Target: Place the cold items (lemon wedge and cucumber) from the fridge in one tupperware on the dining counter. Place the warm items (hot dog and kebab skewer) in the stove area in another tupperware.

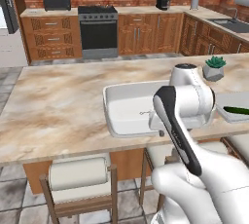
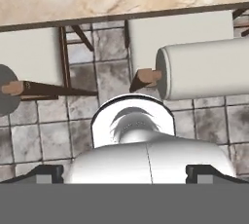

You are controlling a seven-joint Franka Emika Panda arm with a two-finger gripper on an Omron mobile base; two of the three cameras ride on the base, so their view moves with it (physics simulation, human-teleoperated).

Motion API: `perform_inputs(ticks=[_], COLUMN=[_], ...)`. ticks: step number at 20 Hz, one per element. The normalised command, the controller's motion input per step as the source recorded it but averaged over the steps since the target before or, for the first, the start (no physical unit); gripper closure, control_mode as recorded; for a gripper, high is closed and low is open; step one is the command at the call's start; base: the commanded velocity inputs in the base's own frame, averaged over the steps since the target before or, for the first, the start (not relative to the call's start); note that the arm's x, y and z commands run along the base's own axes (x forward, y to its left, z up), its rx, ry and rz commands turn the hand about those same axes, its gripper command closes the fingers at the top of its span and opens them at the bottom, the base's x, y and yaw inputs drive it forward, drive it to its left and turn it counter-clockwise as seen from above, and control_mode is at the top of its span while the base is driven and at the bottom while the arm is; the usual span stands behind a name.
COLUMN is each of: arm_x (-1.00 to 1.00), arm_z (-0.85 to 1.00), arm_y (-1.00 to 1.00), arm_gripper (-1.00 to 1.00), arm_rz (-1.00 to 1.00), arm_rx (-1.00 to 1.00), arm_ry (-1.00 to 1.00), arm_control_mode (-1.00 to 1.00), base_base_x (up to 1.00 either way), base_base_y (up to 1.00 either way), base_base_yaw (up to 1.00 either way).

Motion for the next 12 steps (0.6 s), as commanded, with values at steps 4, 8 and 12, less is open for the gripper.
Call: perform_inputs(ticks=[4,8,12], arm_x=[-0.47,0.13,0.05], arm_z=[-0.28,-0.14,-0.01], arm_y=[-0.18,-0.27,0.0], arm_gripper=[-1.0,-1.0,-1.0], arm_rz=[0.29,0.18,0.01], arm_rx=[0.0,-0.01,-0.01], arm_ry=[0.0,0.12,0.09], arm_control_mode=[-1.0,-1.0,-1.0], base_base_x=[0.0,0.0,0.0], base_base_y=[0.0,0.0,0.0], base_base_yaw=[0.0,0.0,0.0])
